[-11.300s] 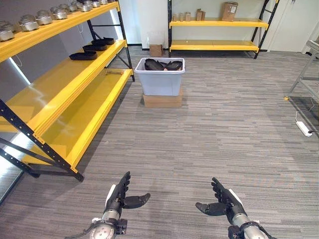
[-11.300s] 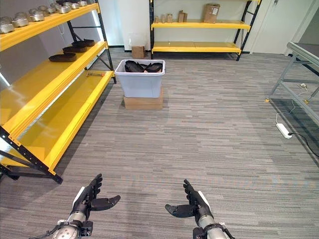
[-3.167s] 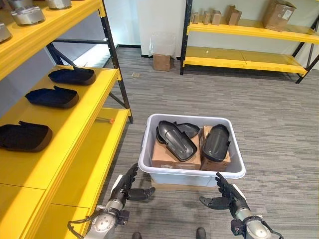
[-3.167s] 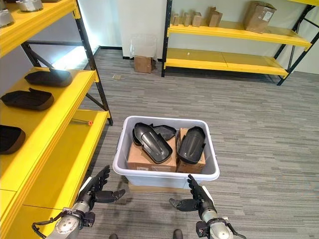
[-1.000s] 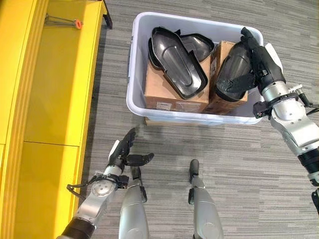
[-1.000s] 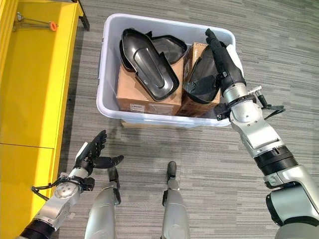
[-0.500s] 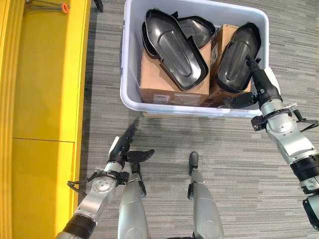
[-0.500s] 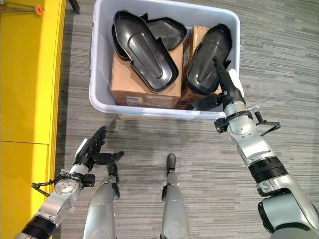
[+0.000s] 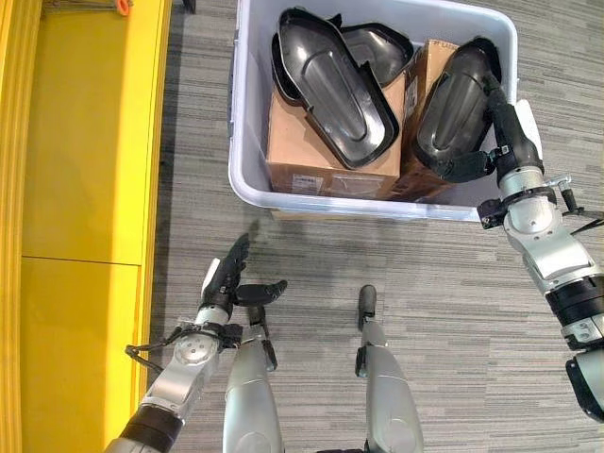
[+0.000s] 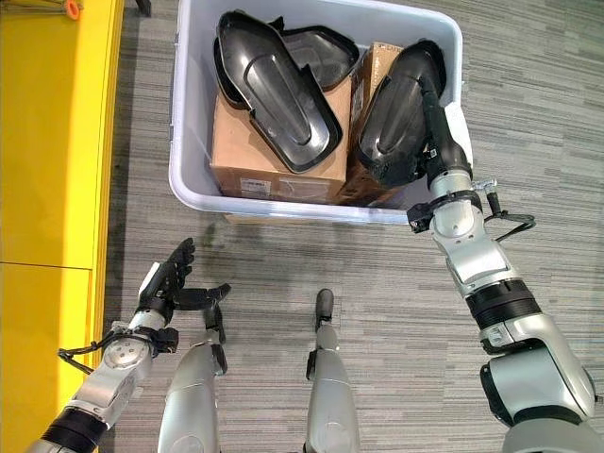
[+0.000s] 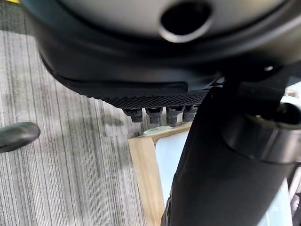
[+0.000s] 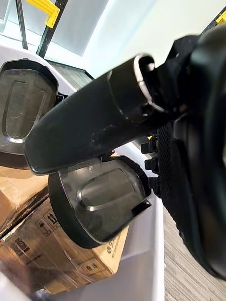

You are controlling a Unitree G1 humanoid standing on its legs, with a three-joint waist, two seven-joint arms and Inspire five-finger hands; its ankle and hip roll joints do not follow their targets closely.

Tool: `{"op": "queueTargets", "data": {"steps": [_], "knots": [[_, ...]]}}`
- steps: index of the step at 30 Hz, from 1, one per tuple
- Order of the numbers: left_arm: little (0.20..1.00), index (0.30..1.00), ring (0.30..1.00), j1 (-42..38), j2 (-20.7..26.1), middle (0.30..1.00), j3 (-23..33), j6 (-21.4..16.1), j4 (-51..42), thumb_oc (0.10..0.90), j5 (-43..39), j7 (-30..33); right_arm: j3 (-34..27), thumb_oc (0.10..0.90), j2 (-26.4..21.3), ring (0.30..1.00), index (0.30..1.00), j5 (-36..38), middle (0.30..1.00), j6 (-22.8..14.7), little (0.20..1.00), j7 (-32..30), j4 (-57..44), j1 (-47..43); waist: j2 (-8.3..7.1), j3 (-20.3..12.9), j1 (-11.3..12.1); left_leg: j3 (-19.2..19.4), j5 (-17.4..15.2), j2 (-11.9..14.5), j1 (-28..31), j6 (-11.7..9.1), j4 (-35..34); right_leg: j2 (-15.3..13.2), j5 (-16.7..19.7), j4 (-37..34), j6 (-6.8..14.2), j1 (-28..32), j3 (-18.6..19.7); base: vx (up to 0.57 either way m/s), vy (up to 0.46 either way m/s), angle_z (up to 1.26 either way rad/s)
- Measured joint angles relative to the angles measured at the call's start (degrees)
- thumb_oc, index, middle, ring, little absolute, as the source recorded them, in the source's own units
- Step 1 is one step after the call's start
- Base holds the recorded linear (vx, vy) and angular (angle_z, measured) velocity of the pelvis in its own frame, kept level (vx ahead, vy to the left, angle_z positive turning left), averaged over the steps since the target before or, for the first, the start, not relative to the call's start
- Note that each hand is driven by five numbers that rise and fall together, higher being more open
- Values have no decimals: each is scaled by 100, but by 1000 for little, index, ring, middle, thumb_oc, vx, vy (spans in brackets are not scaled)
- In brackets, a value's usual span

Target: Move parts from the plastic box to the shelf.

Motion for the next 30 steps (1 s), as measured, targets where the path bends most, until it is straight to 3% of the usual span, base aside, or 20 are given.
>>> {"op": "queueTargets", "data": {"steps": [30], "knots": [[1000,1000,1000,-95,0,1000,37,-66,9,900,12,260,1,900,349,1000,1000,-245,1000,116,1000,-153,104,-48,9,94,7,16,26,-8,-351,-3,-6,-9,33,-15,0,-360,11,0,0,0]]}}
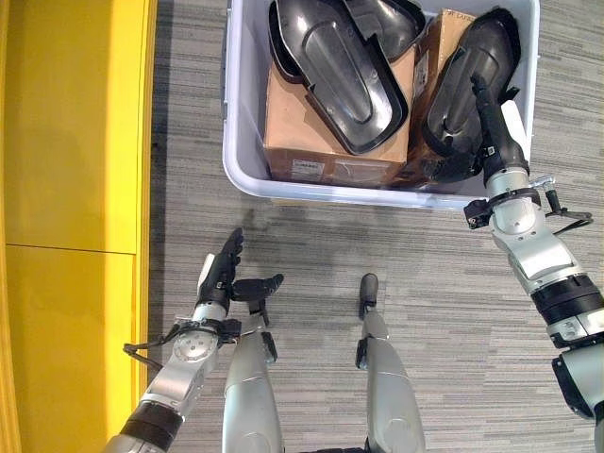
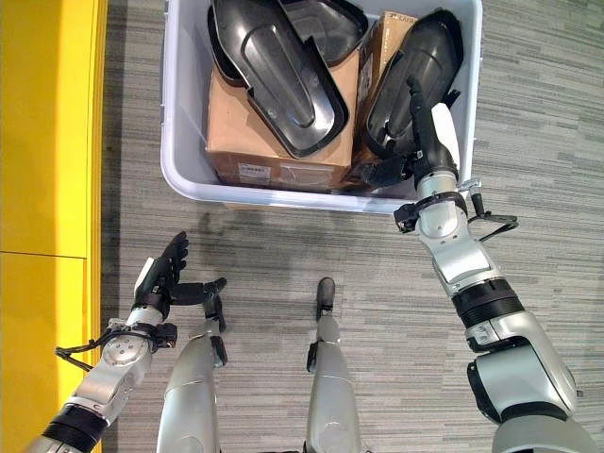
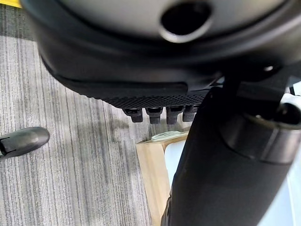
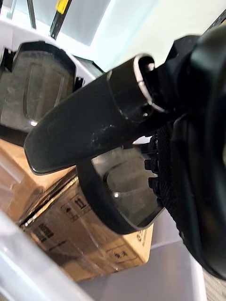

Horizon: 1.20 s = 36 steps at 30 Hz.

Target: Move parts from the plastic box to the shelf.

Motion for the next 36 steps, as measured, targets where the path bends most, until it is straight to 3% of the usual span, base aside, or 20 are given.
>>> {"op": "queueTargets", "data": {"steps": [18,24,36], "knots": [[1000,1000,1000,-87,8,1000,158,-122,13,900,-7,136,195,900,8,1000,1000,-92,1000,42,1000,-66,743,-974,23,13,23,9,57,-6,-527,13,-28,-3,41,0,11,-560,9,0,0,0],[1000,1000,1000,-147,10,1000,166,-145,20,900,-13,247,552,900,-24,1000,1000,-101,1000,62,1000,-151,1210,-1581,39,23,29,62,71,-6,-767,20,-27,-2,58,38,18,-860,86,-2,-2,-3],[1000,1000,1000,-248,7,1000,170,-231,43,900,-13,351,548,900,-25,1000,1000,-119,1000,-85,1000,-391,1222,-1670,44,24,-6,57,119,-8,-992,21,-30,-1,55,140,16,-1144,102,0,0,0]]}}
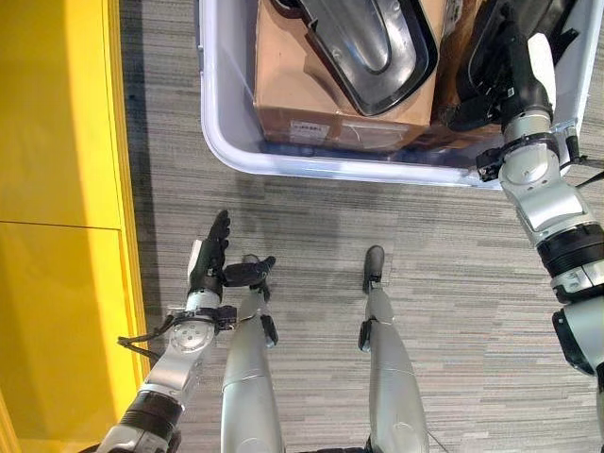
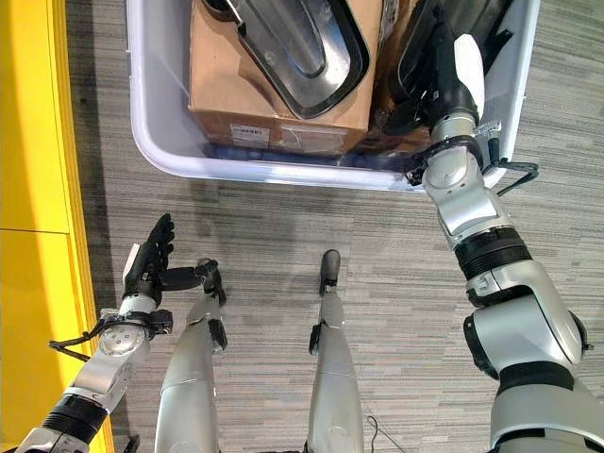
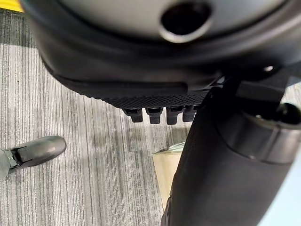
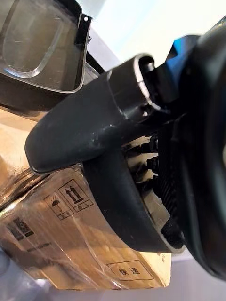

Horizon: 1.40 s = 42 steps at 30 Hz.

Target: Move parts from the plastic box to the shelf.

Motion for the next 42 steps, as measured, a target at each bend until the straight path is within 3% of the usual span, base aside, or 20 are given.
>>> {"op": "queueTargets", "data": {"steps": [1,2,18,31,42], "knots": [[1000,1000,1000,1,0,1000,0,0,0,900,0,2,0,855,0,937,937,0,937,-15,937,-15,0,-7,0,0,-1,0,8,0,-17,0,0,0,0,4,0,-19,2,0,0,0],[1000,1000,1000,-4,-1,1000,-1,-8,1,900,-1,17,-13,400,0,300,300,-3,300,-74,300,-74,1,-28,0,0,-13,-4,32,-1,-90,0,3,2,0,54,0,-112,13,0,0,0],[1000,1000,1000,-3,-7,1000,-2,-12,1,900,-2,111,-320,400,-183,300,300,-201,300,-68,300,-390,-19,-105,-1,-2,-24,-42,124,-1,0,1,8,11,-1,229,-5,-82,19,0,0,0],[1000,1000,1000,67,-10,1000,3,3,-1,900,-4,53,-491,400,-235,300,300,-98,300,123,300,72,-515,863,-12,-9,-14,-95,164,3,681,-28,-141,33,-19,188,-28,598,-43,0,-1,0],[1000,1000,1000,90,6,1000,97,24,-16,900,-3,-175,-495,400,-263,300,300,49,300,207,300,500,-768,1236,-20,-10,42,-219,204,-1,1604,-58,-329,54,-52,5,-81,1623,-182,16,-12,5]]}}
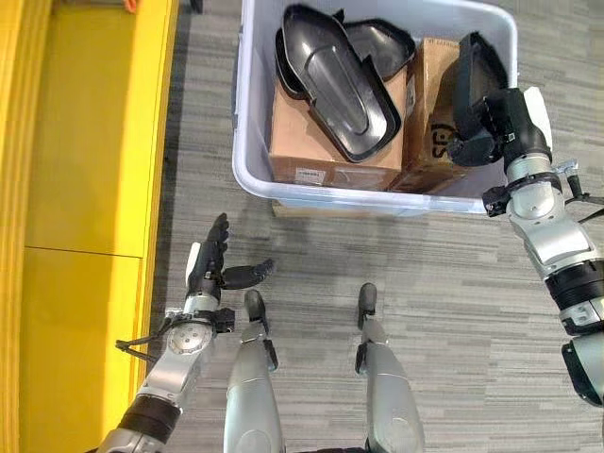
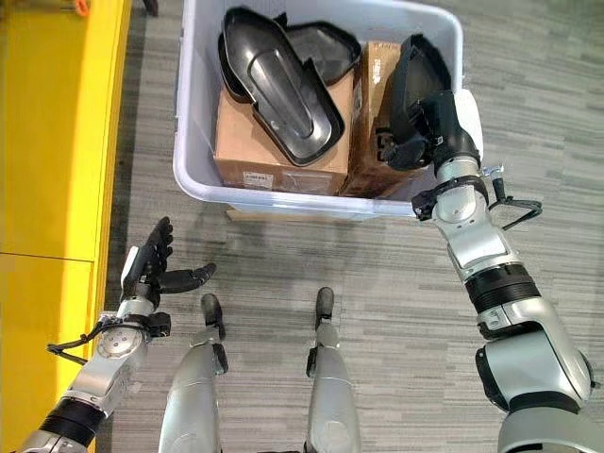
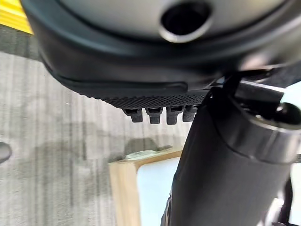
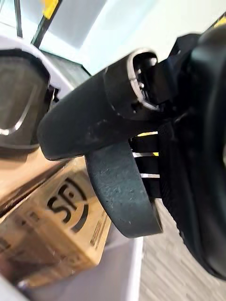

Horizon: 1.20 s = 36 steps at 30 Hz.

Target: Move parts from the plastic box to the shelf.

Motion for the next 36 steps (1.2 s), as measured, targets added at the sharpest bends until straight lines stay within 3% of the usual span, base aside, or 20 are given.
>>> {"op": "queueTargets", "data": {"steps": [16,24,32,36], "knots": [[1000,1000,1000,568,50,1000,412,229,-110,900,-10,-603,-238,400,-461,300,300,22,300,100,300,222,-809,-59,-38,-42,96,15,76,11,1382,-114,-659,52,-28,-431,-27,1317,-174,66,-17,2],[1000,1000,1000,845,52,1000,561,323,-271,900,-10,-747,-288,400,-509,300,300,0,300,129,300,382,-855,-59,-15,-305,97,88,106,8,1881,-144,-898,60,-49,-601,-18,1755,-193,67,-9,-2],[1000,1000,1000,1058,24,1000,571,443,-316,900,-9,-779,-250,400,-308,300,300,5,300,130,300,378,-833,-160,245,-874,95,113,91,22,2167,-126,-1096,77,-84,-692,0,1995,-201,20,-62,-1],[1000,1000,1000,1400,-131,1000,755,470,-569,900,-11,-733,-2,400,-50,300,300,0,300,183,300,379,-640,-249,415,-1130,107,27,220,171,2569,-256,-1337,220,-207,-695,-13,2365,-276,-74,-143,11]]}}
